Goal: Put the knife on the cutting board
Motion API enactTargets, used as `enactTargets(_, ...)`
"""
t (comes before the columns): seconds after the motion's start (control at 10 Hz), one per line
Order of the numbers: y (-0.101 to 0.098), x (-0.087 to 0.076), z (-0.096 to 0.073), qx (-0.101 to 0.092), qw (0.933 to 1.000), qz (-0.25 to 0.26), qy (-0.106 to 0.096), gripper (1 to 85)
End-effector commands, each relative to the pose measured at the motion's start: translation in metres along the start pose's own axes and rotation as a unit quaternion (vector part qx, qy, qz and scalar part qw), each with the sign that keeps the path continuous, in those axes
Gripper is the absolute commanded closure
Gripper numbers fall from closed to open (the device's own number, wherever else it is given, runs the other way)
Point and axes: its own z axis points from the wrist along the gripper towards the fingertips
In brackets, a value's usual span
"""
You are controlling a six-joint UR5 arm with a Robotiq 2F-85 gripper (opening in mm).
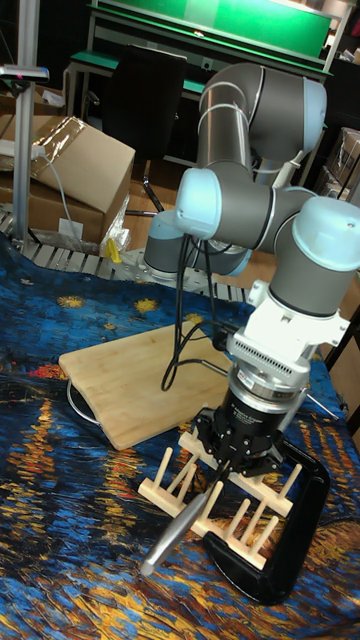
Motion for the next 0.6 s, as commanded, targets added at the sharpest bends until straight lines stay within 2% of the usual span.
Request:
enactTargets(0.0, 0.0, -0.008, -0.017, 0.002, 1.0, 0.0, 0.002, 84.7)
enactTargets(0.2, -0.001, -0.006, -0.042, 0.014, 0.9997, -0.005, 0.019, 84.7)
enactTargets(0.5, 0.012, 0.009, -0.073, 0.002, 0.9992, -0.008, 0.038, 84.7)
